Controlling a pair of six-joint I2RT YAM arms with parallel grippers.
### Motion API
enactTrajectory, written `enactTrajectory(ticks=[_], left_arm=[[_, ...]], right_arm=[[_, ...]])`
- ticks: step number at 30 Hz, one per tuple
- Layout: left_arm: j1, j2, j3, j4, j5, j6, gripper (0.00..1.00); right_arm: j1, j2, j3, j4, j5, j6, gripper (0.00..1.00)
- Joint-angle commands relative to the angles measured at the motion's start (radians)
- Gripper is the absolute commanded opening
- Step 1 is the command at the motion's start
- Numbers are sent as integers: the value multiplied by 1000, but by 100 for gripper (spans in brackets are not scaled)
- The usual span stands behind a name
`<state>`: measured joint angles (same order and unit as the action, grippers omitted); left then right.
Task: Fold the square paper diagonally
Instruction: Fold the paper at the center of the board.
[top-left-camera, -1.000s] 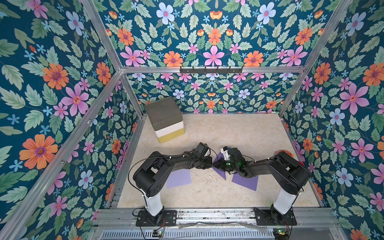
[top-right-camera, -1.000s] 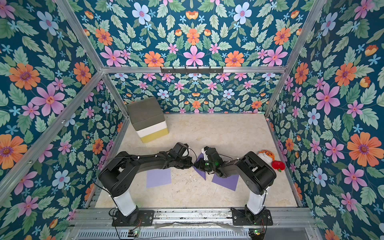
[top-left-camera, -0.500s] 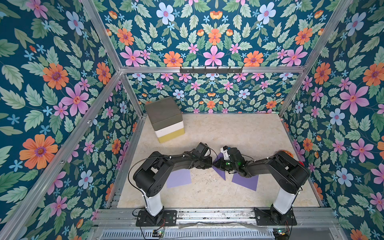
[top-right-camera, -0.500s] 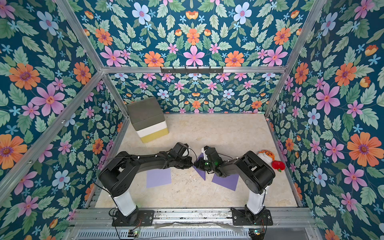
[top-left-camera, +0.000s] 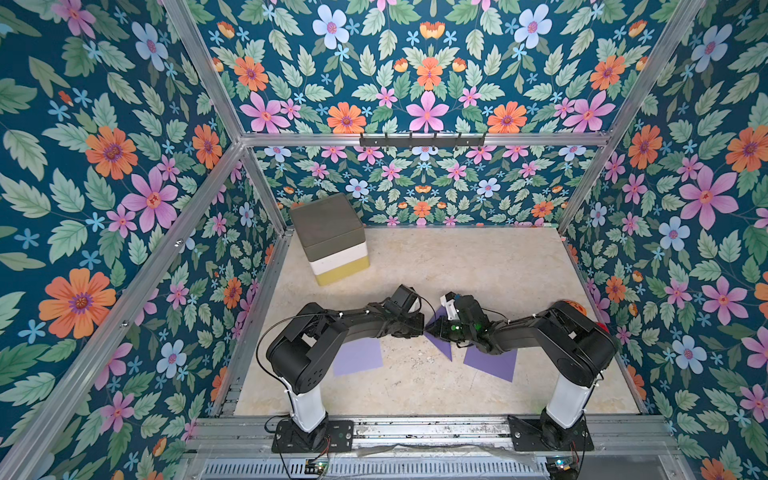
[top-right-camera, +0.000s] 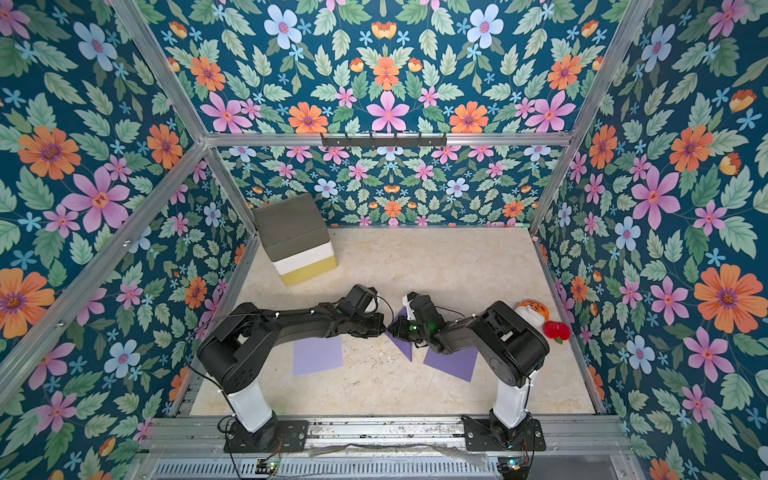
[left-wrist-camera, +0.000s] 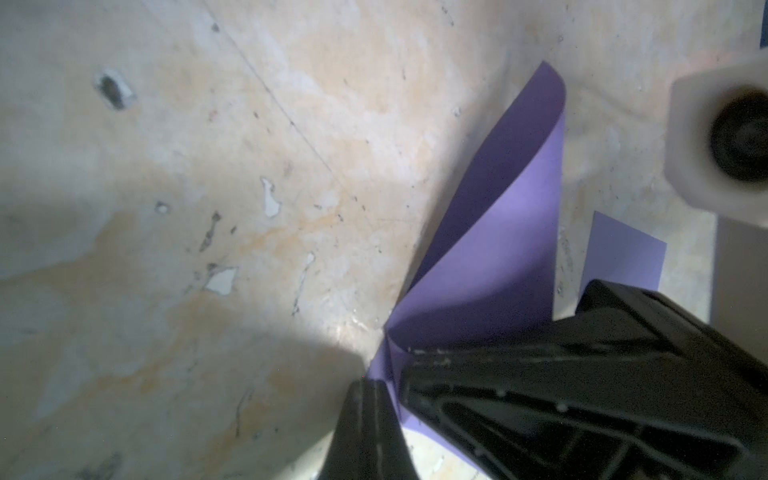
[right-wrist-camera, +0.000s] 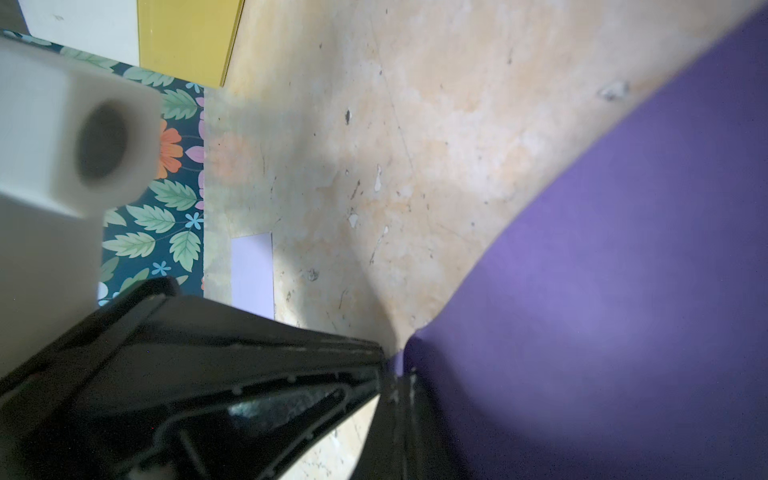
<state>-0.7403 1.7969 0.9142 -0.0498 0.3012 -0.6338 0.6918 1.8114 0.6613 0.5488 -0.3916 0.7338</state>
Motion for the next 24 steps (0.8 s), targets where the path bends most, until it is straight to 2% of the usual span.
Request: enactTrajectory(ticks=[1,11,16,24], left_arm=[[-1,24,-9,-139,-49,10,0],[-1,24,-6,-144,-58,12,0],[-1,5,-2,-162,-108,17,0],[5,-32,-6,-163,-151,7,0]], right_arm=[[2,7,4,-23,10,-26,0],[2,19,-3,-28,11,-28,0],[2,28,-9,-30,13,-26,0],[2,29,-35,-23,18,-22,23]])
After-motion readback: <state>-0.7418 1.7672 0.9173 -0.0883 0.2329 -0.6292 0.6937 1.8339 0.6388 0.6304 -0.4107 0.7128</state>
